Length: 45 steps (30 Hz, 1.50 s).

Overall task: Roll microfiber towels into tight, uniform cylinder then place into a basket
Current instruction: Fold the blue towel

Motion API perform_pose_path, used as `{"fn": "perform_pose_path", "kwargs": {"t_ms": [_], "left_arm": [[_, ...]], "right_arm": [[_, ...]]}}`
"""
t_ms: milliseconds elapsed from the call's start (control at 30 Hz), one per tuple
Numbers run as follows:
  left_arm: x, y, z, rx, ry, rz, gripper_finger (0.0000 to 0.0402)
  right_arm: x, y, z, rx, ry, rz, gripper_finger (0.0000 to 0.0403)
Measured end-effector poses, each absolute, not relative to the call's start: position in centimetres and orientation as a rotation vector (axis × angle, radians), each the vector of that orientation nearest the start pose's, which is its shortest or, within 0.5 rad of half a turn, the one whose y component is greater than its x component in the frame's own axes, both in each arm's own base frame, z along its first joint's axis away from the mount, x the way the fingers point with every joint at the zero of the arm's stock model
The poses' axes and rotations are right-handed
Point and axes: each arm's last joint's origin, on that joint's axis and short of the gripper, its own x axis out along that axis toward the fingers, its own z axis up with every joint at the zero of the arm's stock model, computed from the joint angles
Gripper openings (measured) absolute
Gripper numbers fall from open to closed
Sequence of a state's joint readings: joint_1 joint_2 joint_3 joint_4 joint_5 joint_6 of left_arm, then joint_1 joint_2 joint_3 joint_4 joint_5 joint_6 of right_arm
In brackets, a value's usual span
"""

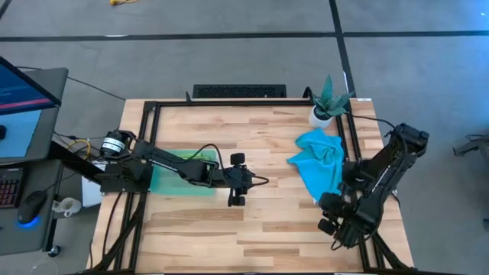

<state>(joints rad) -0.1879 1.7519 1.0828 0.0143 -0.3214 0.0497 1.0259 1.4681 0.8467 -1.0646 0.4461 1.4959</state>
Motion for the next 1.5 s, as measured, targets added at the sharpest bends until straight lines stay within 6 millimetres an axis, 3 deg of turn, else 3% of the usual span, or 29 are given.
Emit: {"fn": "perform_pose_path", "kwargs": {"t_ms": [233, 567, 733, 867, 1133, 1500], "left_arm": [[36.8, -6.1, 20.0, 0.213, 0.638, 0.113, 0.0165], [36.8, -6.1, 20.0, 0.213, 0.638, 0.113, 0.0165], [36.8, -6.1, 20.0, 0.213, 0.638, 0.113, 0.0165], [36.8, -5.9, 20.0, 0.234, 0.637, 0.123, 0.0165], [38.9, -4.7, 17.7, 0.323, 0.568, 0.133, 0.0165], [41.7, -4.6, 14.6, 0.463, 0.516, 0.090, 0.0165]], "right_arm": [[13.1, 17.8, 15.6, 0.064, 1.188, -0.572, 0.0131], [14.4, 17.8, 12.8, 0.019, 1.385, -0.613, 0.0202], [14.7, 17.6, 12.2, 0.008, 1.414, -0.653, 0.0209], [14.9, 17.6, 12.2, 0.027, 1.419, -0.649, 0.0169], [15.2, 18.1, 12.0, 0.105, 1.411, -0.605, 0.0017], [16.3, 19.9, 12.8, 0.169, 1.384, -0.480, 0.0007]]}}
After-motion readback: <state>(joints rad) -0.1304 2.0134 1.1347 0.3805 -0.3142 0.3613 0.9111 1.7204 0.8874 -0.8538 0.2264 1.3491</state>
